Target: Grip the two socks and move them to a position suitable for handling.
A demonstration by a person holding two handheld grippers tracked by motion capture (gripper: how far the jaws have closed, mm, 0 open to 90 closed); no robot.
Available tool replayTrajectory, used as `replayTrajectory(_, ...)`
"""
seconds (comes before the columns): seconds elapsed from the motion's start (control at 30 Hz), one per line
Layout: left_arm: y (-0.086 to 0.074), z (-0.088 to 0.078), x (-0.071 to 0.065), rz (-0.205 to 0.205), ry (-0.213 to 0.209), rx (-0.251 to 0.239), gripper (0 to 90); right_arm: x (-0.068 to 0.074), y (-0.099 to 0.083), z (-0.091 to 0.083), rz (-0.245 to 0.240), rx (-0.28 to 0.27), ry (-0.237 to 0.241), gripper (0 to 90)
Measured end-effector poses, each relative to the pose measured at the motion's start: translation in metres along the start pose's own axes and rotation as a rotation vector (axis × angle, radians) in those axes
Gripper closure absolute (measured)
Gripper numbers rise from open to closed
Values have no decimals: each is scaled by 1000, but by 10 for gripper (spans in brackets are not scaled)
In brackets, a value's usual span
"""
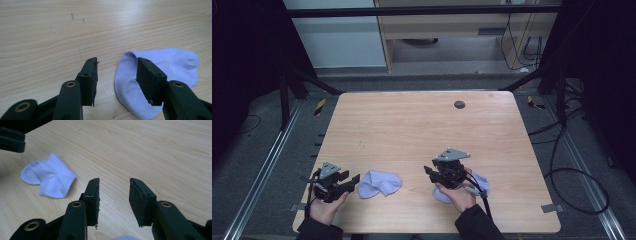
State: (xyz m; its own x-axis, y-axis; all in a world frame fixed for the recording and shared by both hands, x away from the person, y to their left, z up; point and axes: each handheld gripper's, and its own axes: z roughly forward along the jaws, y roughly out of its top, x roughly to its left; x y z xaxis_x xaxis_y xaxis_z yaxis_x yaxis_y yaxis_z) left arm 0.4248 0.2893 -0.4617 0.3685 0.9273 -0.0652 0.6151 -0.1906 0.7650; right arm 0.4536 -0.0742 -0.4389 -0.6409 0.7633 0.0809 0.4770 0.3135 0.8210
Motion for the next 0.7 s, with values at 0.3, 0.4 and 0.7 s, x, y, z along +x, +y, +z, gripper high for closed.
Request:
replayTrajectory(0.3,-8,8,-2,20,-1,70,526,28,7,22,-40,26,58,622)
replayTrajectory(0.4,-10,12,-4,32,-5,95,541,34,8,28,-48,31,71,626)
replayTrajectory(0.7,-14,20,-5,54,-10,145,612,65,6,56,-98,74,130,644)
